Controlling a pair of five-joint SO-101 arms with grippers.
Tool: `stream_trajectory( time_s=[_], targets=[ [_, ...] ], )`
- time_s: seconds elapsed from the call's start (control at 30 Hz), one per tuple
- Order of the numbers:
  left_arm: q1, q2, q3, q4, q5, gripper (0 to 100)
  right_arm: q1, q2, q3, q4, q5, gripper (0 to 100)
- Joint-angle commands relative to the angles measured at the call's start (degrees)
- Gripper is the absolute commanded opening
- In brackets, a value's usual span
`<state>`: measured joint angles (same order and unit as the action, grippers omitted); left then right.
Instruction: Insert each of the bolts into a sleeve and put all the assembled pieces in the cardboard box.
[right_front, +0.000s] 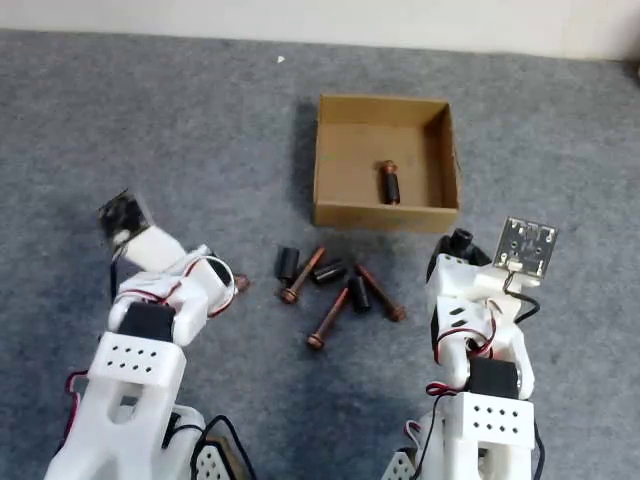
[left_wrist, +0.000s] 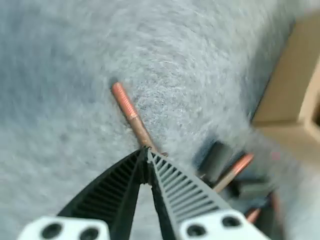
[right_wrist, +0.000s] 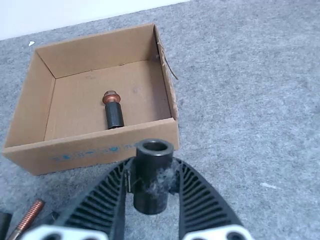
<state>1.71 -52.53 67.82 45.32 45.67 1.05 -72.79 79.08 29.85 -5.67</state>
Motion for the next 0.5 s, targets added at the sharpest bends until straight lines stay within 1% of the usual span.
stream_trajectory(
  time_s=[0.0,0.17,0.2,0.33,0.37,0.47],
  targets=[
    [-0.8,-0.8,-7.6,8.9,-29.6,3,0.7,-1.5,-0.6,-2.2,-0.4,0.5],
    [-1.0,-0.6,-9.0,13.6,-55.5,4,0.7,-1.5,-0.6,-2.2,-0.4,0.5],
    [-1.1,-0.5,-9.0,14.1,-59.0,5,0.7,-1.5,-0.6,-2.2,-0.4,0.5],
    [-1.4,-0.3,-10.2,15.1,-62.5,8,0.8,-1.5,-0.6,-2.2,-0.4,0.5],
    [-1.2,0.1,-10.9,16.3,-65.1,8,0.8,-1.5,-0.6,-2.2,-0.4,0.5],
    [0.0,4.2,-14.7,20.8,-76.2,8,0.8,-1.5,-0.6,-2.2,-0.4,0.5]
  ],
)
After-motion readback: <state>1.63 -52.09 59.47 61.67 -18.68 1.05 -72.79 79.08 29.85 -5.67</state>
